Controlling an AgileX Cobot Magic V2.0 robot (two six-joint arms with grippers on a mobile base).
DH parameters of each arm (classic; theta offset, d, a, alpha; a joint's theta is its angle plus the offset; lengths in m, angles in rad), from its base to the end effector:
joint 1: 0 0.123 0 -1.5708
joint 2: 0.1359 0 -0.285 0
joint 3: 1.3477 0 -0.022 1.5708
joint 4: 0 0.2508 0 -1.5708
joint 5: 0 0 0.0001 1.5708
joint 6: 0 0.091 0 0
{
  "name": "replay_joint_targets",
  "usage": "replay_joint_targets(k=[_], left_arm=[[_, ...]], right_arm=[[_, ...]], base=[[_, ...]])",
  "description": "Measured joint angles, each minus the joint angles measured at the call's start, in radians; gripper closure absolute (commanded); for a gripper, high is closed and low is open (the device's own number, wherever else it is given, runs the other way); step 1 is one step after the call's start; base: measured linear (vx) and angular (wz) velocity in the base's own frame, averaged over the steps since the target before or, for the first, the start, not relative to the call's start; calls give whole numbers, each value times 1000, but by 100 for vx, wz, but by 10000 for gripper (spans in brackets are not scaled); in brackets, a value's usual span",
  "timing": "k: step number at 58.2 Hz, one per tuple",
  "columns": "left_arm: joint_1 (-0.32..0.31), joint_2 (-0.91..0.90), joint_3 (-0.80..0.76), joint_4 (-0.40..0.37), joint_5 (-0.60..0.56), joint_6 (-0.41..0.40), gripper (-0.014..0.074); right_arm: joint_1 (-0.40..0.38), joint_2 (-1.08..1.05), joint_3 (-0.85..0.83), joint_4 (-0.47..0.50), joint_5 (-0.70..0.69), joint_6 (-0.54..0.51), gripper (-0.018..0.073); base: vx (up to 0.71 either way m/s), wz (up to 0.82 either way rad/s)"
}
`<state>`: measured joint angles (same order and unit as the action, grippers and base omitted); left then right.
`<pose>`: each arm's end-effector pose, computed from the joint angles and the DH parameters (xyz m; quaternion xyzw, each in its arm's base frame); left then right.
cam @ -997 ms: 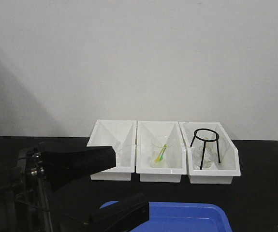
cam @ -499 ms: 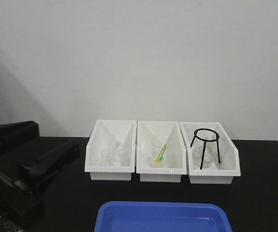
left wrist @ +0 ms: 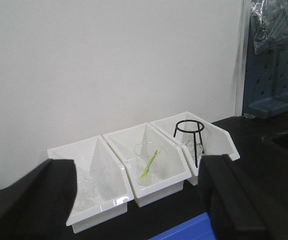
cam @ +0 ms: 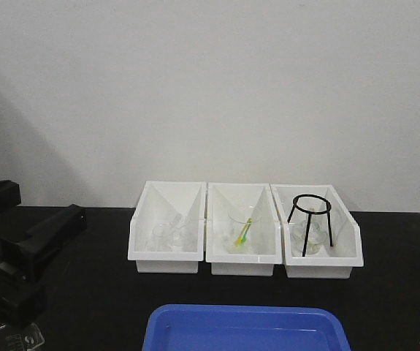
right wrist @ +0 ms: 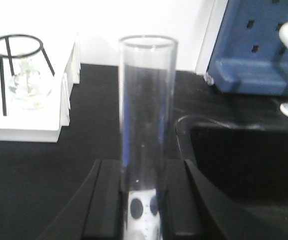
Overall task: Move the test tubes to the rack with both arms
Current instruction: 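Move the held tube with the right gripper over the white rack, then lower the tube into a rack hole with the right gripper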
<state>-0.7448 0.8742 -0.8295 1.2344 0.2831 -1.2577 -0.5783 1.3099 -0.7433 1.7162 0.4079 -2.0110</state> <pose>0.1529 -0.1082 0.3923 0.1637 0.7063 -0.1703 0.6673 0.2487 -0.1196 0.2758 0.0131 0.8283 -0.0703 0.5557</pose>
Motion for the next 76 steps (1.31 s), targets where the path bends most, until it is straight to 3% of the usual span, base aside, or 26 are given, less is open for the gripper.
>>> replay_joint_targets(k=[27,49,76], left_arm=[[0,0,0,-3,25,1,7],[0,0,0,-3,25,13,7],[0,0,0,-4,24,18,7]], right_arm=[[-1,141,-28,-1,99,-84,566],[-110,145,-29,-5,179,-94,566],[-116,252,-29,-12,317,-99,566]], base=[[0,0],[0,0],[0,0]])
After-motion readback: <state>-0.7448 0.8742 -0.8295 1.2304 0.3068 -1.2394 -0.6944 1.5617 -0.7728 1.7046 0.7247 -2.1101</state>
